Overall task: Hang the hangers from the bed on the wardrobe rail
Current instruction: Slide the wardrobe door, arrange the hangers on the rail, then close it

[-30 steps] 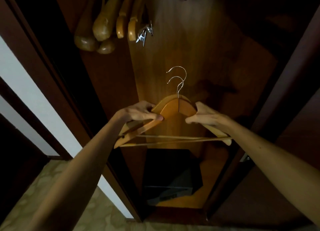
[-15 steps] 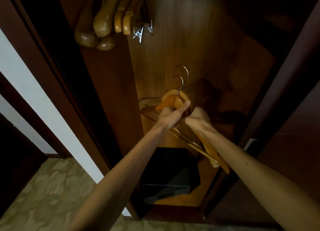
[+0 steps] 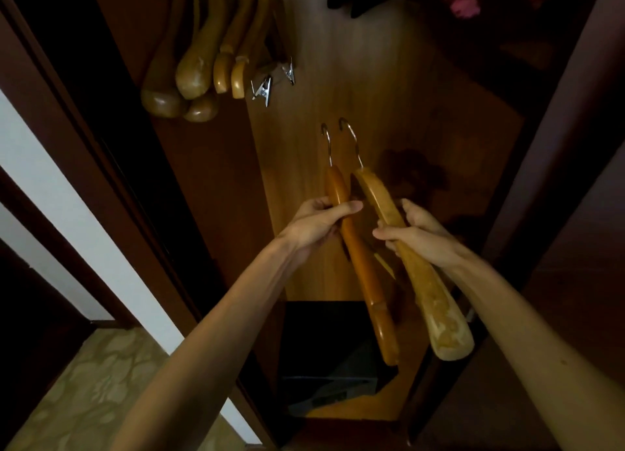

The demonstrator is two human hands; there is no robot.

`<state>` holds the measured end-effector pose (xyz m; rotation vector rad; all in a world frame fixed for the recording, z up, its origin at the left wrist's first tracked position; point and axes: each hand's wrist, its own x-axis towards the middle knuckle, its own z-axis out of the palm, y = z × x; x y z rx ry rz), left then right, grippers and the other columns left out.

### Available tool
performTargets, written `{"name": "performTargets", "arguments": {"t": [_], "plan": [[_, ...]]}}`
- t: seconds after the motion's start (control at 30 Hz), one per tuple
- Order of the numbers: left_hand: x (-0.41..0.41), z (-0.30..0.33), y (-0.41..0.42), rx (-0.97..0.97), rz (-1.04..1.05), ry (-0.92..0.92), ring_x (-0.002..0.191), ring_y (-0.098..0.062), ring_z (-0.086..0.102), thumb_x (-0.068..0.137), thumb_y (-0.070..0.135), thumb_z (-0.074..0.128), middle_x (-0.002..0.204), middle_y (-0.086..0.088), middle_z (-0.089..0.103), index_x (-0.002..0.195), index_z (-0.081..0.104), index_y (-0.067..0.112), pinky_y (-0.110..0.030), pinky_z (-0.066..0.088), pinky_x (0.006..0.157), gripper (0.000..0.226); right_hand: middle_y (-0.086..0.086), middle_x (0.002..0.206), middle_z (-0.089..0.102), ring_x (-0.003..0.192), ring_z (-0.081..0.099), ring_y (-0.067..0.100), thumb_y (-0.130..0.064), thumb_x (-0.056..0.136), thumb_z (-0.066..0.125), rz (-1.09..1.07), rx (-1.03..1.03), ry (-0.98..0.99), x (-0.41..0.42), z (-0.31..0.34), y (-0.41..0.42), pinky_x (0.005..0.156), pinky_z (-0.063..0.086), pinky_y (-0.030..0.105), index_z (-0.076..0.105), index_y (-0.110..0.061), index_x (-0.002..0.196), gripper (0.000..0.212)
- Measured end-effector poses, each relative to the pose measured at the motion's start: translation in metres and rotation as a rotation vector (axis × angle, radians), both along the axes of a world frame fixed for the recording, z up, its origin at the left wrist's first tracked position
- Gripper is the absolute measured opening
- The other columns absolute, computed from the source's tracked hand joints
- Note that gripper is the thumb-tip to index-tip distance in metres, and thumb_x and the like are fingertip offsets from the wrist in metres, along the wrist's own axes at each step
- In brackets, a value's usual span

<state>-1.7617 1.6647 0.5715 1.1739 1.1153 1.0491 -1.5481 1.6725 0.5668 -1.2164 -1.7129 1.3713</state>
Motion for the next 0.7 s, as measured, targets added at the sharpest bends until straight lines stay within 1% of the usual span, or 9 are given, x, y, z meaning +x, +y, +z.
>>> {"name": "performTargets", "arguments": {"t": [0.13, 0.23, 0.27, 0.3, 0.37, 0.43, 0.5, 0.6, 0.7], "plan": [[-0.003, 0.052, 0.008, 0.114, 0.001, 0.034, 0.050, 0.000, 0.059, 0.093, 0.016, 0.072, 0.062, 0.009, 0.065, 0.119, 0.067, -0.001, -0.013, 0.048, 0.051, 0.031, 0.002, 0.094, 0.066, 0.081, 0.065, 0.014, -0.021, 0.083, 0.077, -0.055, 0.084, 0.030, -0.004, 0.039, 0.002, 0.076, 0.050, 0.035, 0.055, -0.017, 0.126, 0.048], [-0.009, 0.091, 0.019, 0.170, 0.019, 0.091, 0.049, -0.001, 0.055, 0.091, 0.021, 0.075, 0.057, 0.010, 0.061, 0.091, 0.069, 0.010, -0.015, 0.047, 0.053, 0.012, -0.003, 0.088, 0.066, 0.079, 0.063, 0.012, -0.020, 0.085, 0.075, -0.083, 0.138, 0.079, -0.007, 0.071, 0.009, 0.074, 0.047, 0.032, 0.056, -0.016, 0.127, 0.046], [-0.011, 0.104, 0.024, 0.189, 0.042, 0.110, 0.052, -0.003, 0.056, 0.089, 0.024, 0.077, 0.057, 0.010, 0.060, 0.084, 0.067, 0.014, -0.018, 0.048, 0.057, 0.015, -0.004, 0.089, 0.066, 0.080, 0.063, 0.011, -0.021, 0.085, 0.075, -0.098, 0.159, 0.090, -0.009, 0.084, 0.012, 0.074, 0.047, 0.030, 0.055, -0.016, 0.128, 0.048], [-0.013, 0.116, 0.030, 0.209, 0.072, 0.132, 0.061, -0.008, 0.061, 0.084, 0.030, 0.081, 0.063, 0.007, 0.062, 0.085, 0.067, 0.015, -0.021, 0.052, 0.067, 0.021, -0.003, 0.094, 0.067, 0.085, 0.065, 0.012, -0.023, 0.085, 0.075, -0.111, 0.184, 0.096, -0.013, 0.094, 0.016, 0.074, 0.048, 0.030, 0.054, -0.018, 0.131, 0.051], [-0.017, 0.140, 0.039, 0.243, 0.140, 0.146, 0.094, -0.022, 0.072, 0.068, 0.039, 0.090, 0.093, -0.001, 0.073, 0.111, 0.069, 0.009, -0.034, 0.056, 0.094, 0.056, 0.000, 0.106, 0.068, 0.095, 0.067, 0.015, -0.028, 0.084, 0.076, -0.149, 0.233, 0.090, -0.021, 0.116, 0.025, 0.074, 0.051, 0.031, 0.051, -0.021, 0.135, 0.057], [-0.021, 0.161, 0.049, 0.261, 0.161, 0.129, 0.108, -0.025, 0.070, 0.059, 0.040, 0.092, 0.115, -0.007, 0.072, 0.133, 0.060, 0.007, -0.042, 0.055, 0.100, 0.087, 0.002, 0.107, 0.070, 0.094, 0.069, 0.017, -0.028, 0.082, 0.076, -0.174, 0.268, 0.111, -0.030, 0.137, 0.033, 0.072, 0.055, 0.032, 0.052, -0.021, 0.134, 0.058], [-0.025, 0.183, 0.058, 0.281, 0.164, 0.138, 0.097, -0.018, 0.067, 0.064, 0.037, 0.090, 0.110, -0.005, 0.069, 0.130, 0.062, 0.005, -0.035, 0.057, 0.094, 0.079, 0.002, 0.106, 0.071, 0.093, 0.070, 0.016, -0.030, 0.080, 0.076, -0.191, 0.294, 0.140, -0.038, 0.157, 0.042, 0.074, 0.056, 0.033, 0.053, -0.021, 0.133, 0.058], [-0.030, 0.212, 0.072, 0.252, 0.128, 0.127, 0.066, -0.009, 0.051, 0.077, 0.028, 0.084, 0.089, -0.003, 0.058, 0.098, 0.068, 0.012, -0.019, 0.045, 0.064, 0.031, 0.002, 0.112, 0.069, 0.099, 0.067, 0.018, -0.038, 0.073, 0.076, -0.218, 0.328, 0.153, -0.049, 0.181, 0.055, 0.084, 0.055, 0.038, 0.051, -0.019, 0.135, 0.069], [-0.034, 0.233, 0.090, 0.230, 0.115, 0.098, 0.053, -0.004, 0.044, 0.084, 0.023, 0.079, 0.078, 0.002, 0.057, 0.089, 0.066, 0.016, -0.012, 0.037, 0.048, 0.016, 0.004, 0.110, 0.069, 0.100, 0.067, 0.021, -0.038, 0.072, 0.073, -0.235, 0.358, 0.176, -0.061, 0.199, 0.070, 0.092, 0.055, 0.045, 0.053, -0.017, 0.128, 0.063]]}}
